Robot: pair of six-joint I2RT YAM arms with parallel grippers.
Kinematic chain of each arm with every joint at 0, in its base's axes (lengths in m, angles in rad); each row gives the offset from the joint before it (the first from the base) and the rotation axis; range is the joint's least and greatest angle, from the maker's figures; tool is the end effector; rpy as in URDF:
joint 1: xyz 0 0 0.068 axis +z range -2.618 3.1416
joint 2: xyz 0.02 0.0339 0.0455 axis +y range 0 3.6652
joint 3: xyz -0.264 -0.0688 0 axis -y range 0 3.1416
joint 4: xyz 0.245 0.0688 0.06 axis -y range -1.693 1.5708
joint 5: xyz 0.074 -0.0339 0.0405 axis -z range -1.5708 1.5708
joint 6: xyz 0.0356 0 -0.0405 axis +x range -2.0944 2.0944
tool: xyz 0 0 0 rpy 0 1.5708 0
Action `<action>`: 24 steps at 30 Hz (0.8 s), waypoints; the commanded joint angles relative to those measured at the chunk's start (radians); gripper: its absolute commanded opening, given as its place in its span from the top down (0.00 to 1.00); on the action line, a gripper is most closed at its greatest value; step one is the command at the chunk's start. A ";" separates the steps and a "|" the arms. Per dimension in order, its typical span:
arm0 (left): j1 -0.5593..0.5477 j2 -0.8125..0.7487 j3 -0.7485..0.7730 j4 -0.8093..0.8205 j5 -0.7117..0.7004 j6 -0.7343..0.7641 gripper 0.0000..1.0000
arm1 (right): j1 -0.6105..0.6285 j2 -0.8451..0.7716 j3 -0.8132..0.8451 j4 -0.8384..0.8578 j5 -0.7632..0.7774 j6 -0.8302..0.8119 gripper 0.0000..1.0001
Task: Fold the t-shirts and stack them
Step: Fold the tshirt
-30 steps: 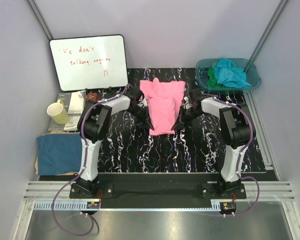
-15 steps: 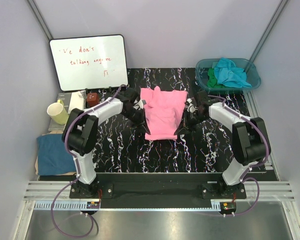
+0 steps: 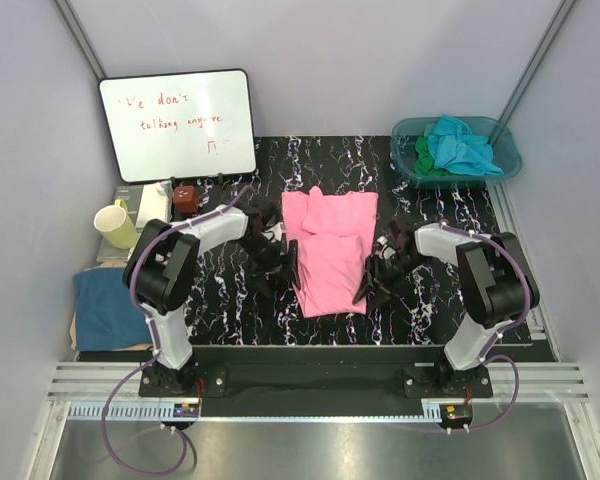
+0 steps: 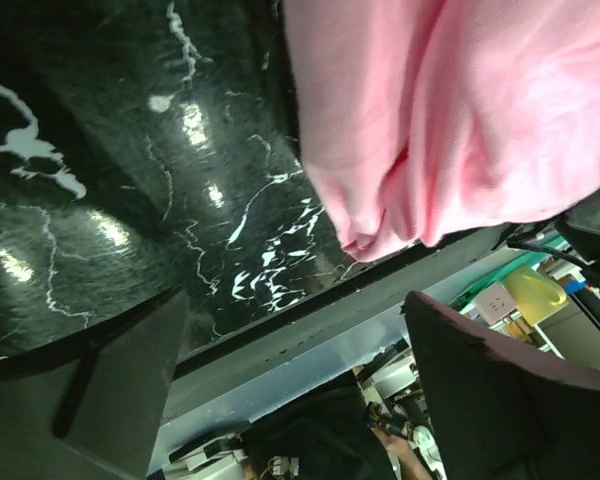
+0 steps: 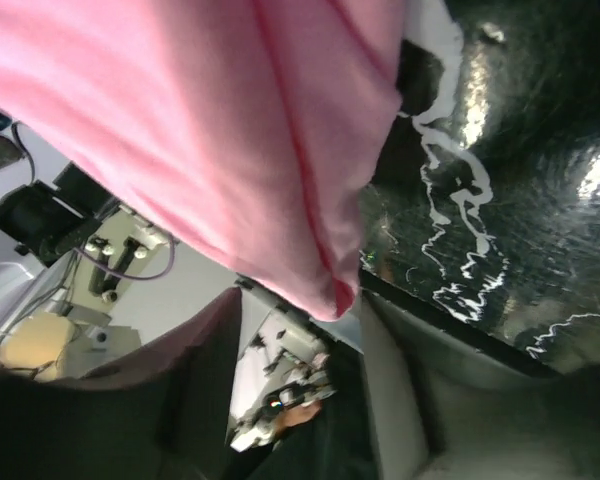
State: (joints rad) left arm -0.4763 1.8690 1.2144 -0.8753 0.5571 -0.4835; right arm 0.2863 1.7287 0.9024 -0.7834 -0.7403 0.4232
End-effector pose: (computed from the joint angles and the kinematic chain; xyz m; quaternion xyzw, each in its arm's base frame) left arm 0.2871 -0.1693 0.1601 -0.0022 -0.9613 0.2529 0.1095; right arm 0.2501 0.0986 0.1345 -0.0708 -0.9294 -0.3329 0.1426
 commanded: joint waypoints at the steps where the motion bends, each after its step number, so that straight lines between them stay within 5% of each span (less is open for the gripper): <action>1: -0.002 -0.079 -0.015 -0.028 -0.046 0.020 0.01 | 0.007 -0.115 0.023 -0.046 0.044 0.011 0.32; 10: -0.030 -0.218 -0.203 0.221 0.035 -0.105 0.01 | 0.007 -0.441 -0.186 0.074 0.148 0.144 0.00; 15: -0.064 -0.246 -0.383 0.462 0.058 -0.246 0.01 | 0.010 -0.500 -0.326 0.196 0.182 0.204 0.00; 24: -0.168 -0.173 -0.434 0.706 0.037 -0.412 0.03 | 0.010 -0.449 -0.398 0.420 0.252 0.319 0.04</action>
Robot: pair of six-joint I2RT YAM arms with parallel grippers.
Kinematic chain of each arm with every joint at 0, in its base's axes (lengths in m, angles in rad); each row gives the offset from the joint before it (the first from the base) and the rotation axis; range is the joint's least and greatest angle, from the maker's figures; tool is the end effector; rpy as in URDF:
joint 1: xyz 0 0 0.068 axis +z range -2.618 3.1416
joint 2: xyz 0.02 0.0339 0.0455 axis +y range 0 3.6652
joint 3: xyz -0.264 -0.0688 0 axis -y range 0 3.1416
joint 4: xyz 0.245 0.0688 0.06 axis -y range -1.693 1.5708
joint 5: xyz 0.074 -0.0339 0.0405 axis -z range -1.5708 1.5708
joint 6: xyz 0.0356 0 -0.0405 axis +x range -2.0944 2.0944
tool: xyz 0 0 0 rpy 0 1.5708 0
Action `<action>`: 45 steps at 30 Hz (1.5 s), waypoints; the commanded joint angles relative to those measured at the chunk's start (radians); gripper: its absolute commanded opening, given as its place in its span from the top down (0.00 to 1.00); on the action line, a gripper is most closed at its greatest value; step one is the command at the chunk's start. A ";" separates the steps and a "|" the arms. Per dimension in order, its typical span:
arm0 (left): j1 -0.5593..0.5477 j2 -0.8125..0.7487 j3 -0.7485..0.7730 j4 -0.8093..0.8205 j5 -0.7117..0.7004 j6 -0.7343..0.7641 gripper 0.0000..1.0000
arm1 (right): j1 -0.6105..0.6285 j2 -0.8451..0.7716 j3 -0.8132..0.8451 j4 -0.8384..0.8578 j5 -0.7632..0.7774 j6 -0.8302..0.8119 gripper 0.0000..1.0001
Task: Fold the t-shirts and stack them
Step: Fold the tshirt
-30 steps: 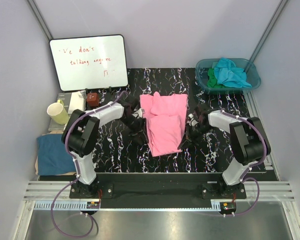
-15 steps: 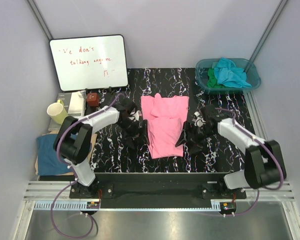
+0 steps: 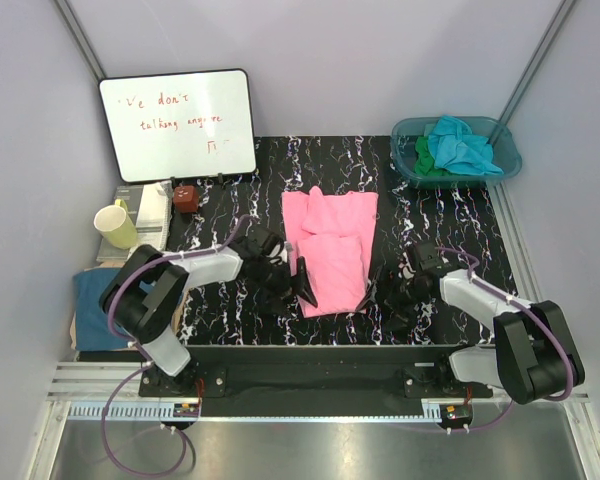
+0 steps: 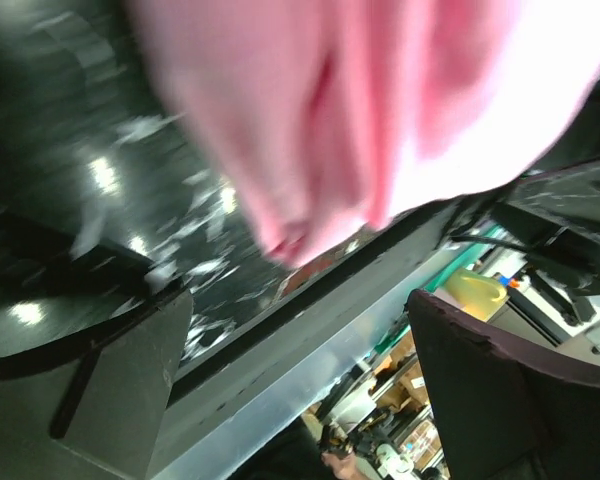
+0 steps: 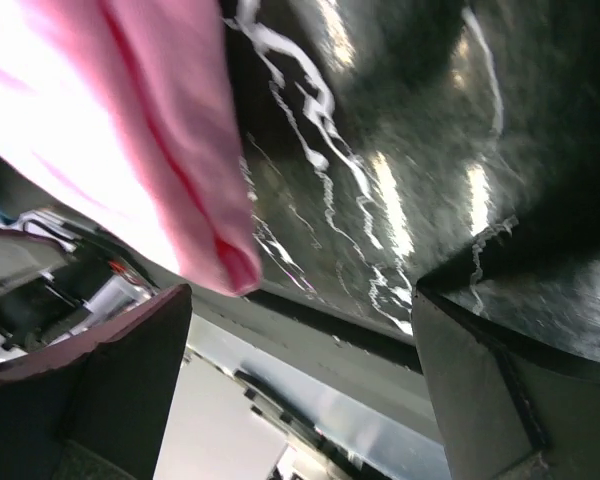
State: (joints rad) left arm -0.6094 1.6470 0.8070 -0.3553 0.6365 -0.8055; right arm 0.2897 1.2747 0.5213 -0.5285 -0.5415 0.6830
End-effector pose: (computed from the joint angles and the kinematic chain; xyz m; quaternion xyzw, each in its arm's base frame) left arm 0.2224 -0.1810 0.1389 0.0332 -0.9343 0.3488 0.0651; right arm 0.1792 0.0726 0.1420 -0.1485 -0.9427 -0.2988 0.0011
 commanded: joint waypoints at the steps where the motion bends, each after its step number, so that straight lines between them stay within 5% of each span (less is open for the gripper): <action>1: -0.045 0.068 -0.023 0.196 -0.043 -0.098 0.05 | 0.008 0.014 -0.029 0.206 0.052 0.061 0.05; 7: -0.078 0.118 -0.009 0.226 -0.041 -0.129 0.21 | 0.011 0.066 -0.055 0.356 -0.006 0.098 0.31; 9: -0.084 0.128 -0.006 0.228 -0.044 -0.132 0.42 | 0.014 0.083 -0.052 0.377 -0.028 0.099 0.42; 10: -0.087 0.140 -0.005 0.228 -0.043 -0.133 0.54 | 0.016 0.097 -0.044 0.387 -0.038 0.098 0.56; 11: -0.087 0.146 -0.002 0.227 -0.043 -0.135 0.78 | 0.017 0.103 -0.040 0.393 -0.057 0.101 0.62; 14: -0.090 0.157 0.007 0.211 -0.034 -0.130 1.00 | 0.025 0.104 -0.015 0.384 -0.092 0.096 0.93; 15: -0.089 0.154 0.014 0.197 -0.038 -0.123 1.00 | 0.028 0.098 -0.011 0.375 -0.097 0.095 1.00; 30: -0.089 -0.119 0.277 -0.247 -0.141 0.046 1.00 | 0.029 -0.146 0.213 0.022 -0.114 0.038 1.00; 45: 0.071 0.137 0.800 -0.413 -0.060 0.216 1.00 | 0.014 0.263 0.682 0.015 -0.049 -0.164 0.97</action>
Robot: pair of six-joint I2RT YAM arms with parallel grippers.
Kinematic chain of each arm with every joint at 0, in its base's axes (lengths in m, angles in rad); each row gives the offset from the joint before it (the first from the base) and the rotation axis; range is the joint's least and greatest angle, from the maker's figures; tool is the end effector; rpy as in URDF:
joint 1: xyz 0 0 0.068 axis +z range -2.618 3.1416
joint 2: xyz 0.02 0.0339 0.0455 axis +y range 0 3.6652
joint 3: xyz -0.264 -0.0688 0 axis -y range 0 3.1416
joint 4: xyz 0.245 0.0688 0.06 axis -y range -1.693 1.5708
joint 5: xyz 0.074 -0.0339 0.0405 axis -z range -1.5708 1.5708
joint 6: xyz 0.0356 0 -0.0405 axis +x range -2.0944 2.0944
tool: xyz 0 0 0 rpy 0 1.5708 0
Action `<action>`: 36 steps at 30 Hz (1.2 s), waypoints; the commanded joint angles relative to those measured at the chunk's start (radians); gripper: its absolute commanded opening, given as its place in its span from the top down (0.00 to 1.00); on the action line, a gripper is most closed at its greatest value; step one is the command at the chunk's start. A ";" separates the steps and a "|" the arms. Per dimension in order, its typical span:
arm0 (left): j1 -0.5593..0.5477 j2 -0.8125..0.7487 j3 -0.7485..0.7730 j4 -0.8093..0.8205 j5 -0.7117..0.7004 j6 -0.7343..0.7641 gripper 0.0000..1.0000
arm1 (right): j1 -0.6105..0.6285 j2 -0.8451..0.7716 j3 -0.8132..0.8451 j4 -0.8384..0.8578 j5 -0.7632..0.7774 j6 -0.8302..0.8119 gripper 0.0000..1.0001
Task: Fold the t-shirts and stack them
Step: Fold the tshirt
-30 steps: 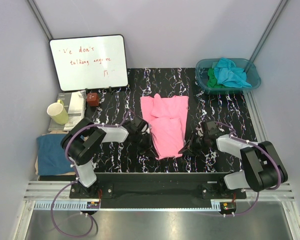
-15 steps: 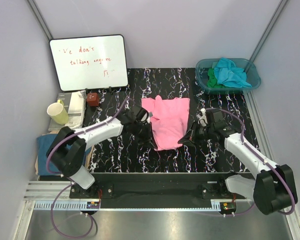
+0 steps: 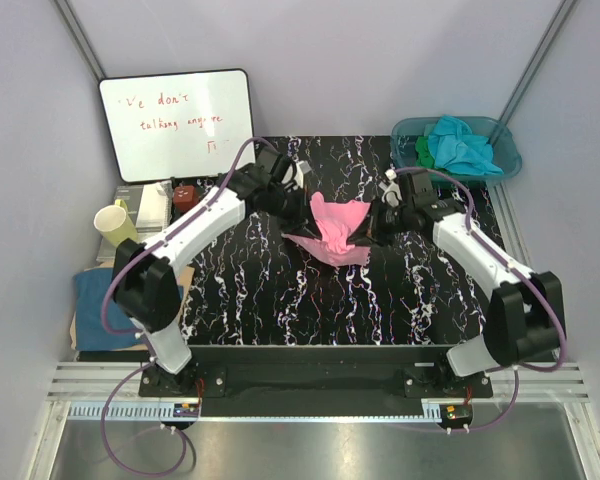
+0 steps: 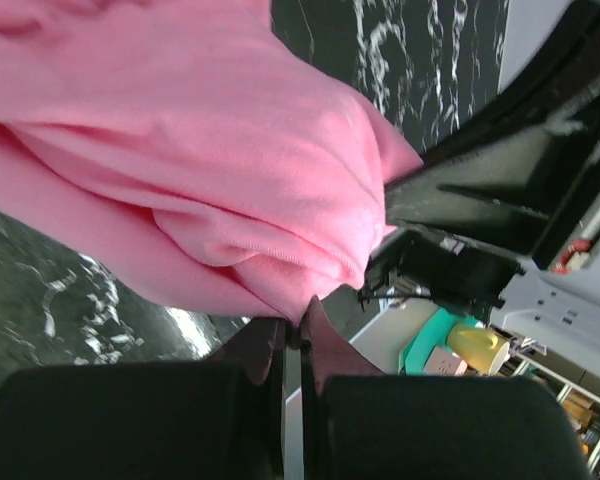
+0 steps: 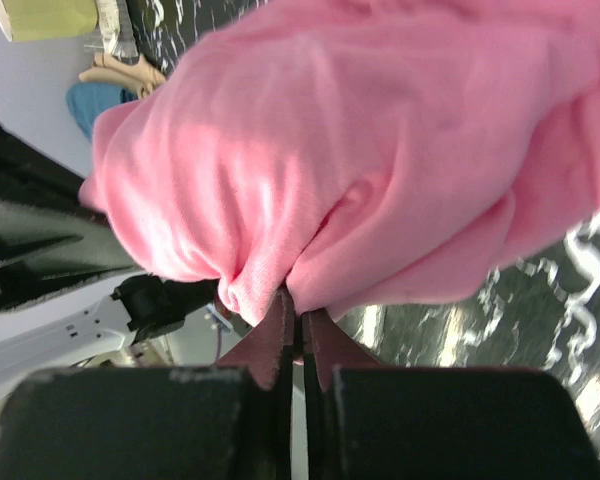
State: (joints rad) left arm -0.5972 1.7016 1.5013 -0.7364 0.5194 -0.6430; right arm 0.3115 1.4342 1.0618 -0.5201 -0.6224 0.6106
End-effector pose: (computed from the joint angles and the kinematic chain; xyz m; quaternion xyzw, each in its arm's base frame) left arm 0.2949 -0.2219 0.3008 0.0590 0.9199 -0.3737 0.1034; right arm 0.2779 0.1113 0.2616 0.0330 0.9029 0.3995 0.1552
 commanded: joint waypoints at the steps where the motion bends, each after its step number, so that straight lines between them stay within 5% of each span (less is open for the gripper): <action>1: 0.069 0.104 0.146 -0.034 0.062 0.060 1.00 | -0.017 0.135 0.168 0.008 0.036 -0.110 0.97; 15: 0.208 0.490 0.493 -0.037 0.188 0.051 0.91 | -0.084 0.604 0.609 -0.034 0.047 -0.192 0.95; 17: 0.223 0.532 0.519 -0.037 0.198 0.040 0.81 | -0.089 0.640 0.659 -0.041 0.050 -0.196 0.93; 18: 0.227 0.546 0.543 -0.037 0.194 0.040 0.69 | -0.094 0.672 0.674 -0.041 0.058 -0.189 0.92; 19: 0.231 0.555 0.553 -0.037 0.195 0.040 0.50 | -0.097 0.690 0.691 -0.041 0.064 -0.183 0.79; 20: 0.241 0.567 0.559 -0.037 0.198 0.040 0.13 | -0.098 0.706 0.728 -0.041 0.070 -0.173 0.70; 21: 0.246 0.569 0.565 -0.037 0.199 0.040 0.02 | -0.101 0.735 0.747 -0.041 0.079 -0.160 0.62; 22: 0.249 0.567 0.568 -0.037 0.199 0.049 0.01 | -0.101 0.746 0.765 -0.041 0.087 -0.157 0.46; 27: 0.257 0.472 0.508 -0.020 0.195 0.091 0.01 | -0.100 0.649 0.759 0.009 0.191 -0.138 0.03; 36: 0.257 0.395 0.402 0.043 0.243 0.095 0.01 | -0.100 0.483 0.638 0.065 0.071 -0.118 0.00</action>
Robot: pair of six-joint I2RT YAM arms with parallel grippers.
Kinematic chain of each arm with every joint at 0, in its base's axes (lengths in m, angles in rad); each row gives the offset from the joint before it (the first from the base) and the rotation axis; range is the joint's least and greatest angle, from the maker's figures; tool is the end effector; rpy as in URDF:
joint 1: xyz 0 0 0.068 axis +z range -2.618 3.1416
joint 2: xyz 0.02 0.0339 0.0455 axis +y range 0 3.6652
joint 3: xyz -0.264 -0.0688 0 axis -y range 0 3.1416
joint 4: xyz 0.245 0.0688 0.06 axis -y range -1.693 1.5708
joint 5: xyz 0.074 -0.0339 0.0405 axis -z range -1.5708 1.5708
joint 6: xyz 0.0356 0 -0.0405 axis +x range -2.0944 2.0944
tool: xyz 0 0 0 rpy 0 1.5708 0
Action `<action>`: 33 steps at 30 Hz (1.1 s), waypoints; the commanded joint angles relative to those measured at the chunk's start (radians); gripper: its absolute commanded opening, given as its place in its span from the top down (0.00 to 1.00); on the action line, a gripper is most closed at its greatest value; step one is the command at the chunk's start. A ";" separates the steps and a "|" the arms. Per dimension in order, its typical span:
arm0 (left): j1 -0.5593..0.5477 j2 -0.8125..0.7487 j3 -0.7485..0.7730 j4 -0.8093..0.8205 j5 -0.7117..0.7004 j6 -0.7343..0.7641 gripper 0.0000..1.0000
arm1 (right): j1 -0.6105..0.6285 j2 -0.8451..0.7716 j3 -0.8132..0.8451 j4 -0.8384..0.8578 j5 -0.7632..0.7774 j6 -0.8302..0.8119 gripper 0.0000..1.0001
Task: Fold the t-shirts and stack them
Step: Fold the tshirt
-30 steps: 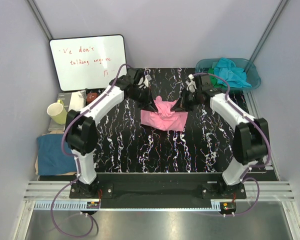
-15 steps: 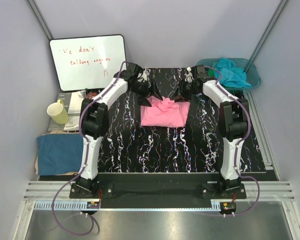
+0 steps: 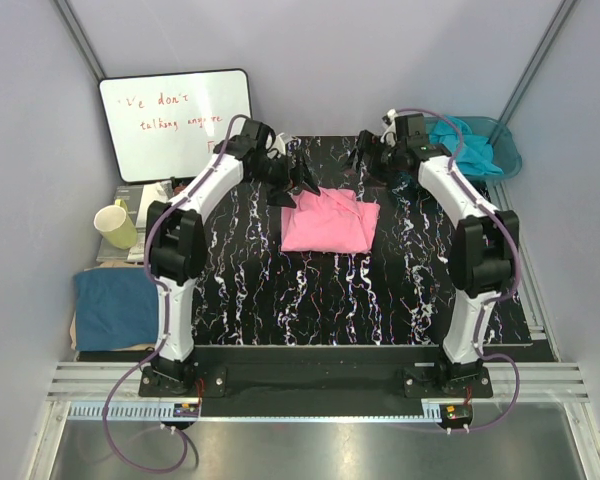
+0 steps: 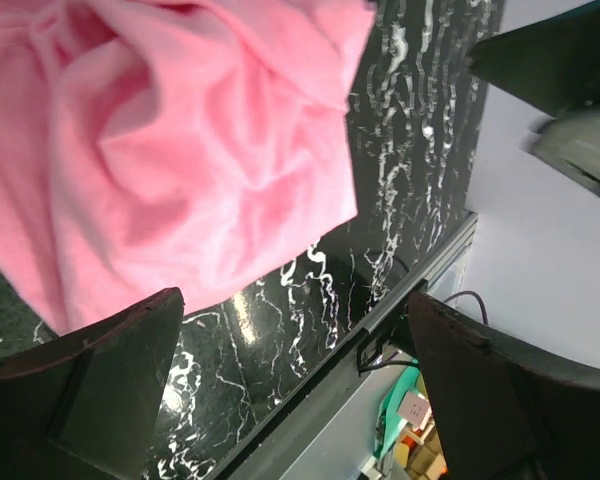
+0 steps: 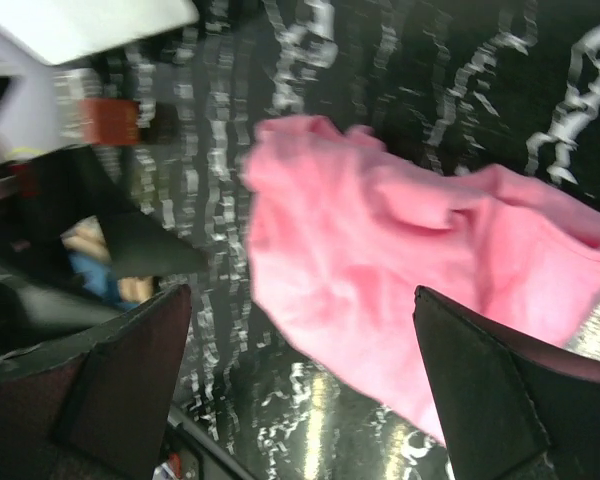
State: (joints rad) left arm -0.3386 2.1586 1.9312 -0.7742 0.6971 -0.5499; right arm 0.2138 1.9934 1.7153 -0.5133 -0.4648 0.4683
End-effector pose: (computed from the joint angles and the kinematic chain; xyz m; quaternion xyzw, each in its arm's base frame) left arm 0.4387 -0.1787 0.2511 0.0002 0.9071 -0.4094 0.0974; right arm 0.4410 0.1121 0.2694 0.0274 0.9040 0.3244 0.2771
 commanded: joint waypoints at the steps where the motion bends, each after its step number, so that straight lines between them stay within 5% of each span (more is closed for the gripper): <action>1: -0.002 -0.051 -0.031 0.095 0.073 -0.001 0.01 | -0.001 -0.068 -0.020 0.056 -0.097 0.032 0.00; 12: 0.006 0.104 0.109 0.113 -0.203 0.002 0.07 | 0.002 0.102 -0.013 0.053 -0.015 0.006 0.03; 19: 0.007 0.224 0.210 0.115 -0.240 -0.010 0.11 | 0.002 0.185 0.058 0.041 -0.049 0.021 0.22; 22: 0.007 0.263 0.238 0.125 -0.226 -0.019 0.32 | 0.002 0.197 0.066 0.041 -0.058 0.029 0.30; 24: 0.009 0.283 0.245 0.141 -0.213 -0.036 0.68 | 0.002 0.205 0.073 0.042 -0.086 0.024 0.56; 27: 0.013 0.290 0.267 0.154 -0.215 -0.054 1.00 | 0.002 0.206 0.066 0.042 -0.091 0.024 0.77; 33: 0.055 0.268 0.270 0.161 -0.212 -0.058 1.00 | -0.005 0.163 0.049 0.042 0.020 0.015 0.86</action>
State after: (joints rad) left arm -0.3252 2.4569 2.1548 -0.6704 0.4904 -0.5999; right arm 0.2138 2.1933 1.7458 -0.4835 -0.5072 0.4976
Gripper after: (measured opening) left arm 0.024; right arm 0.159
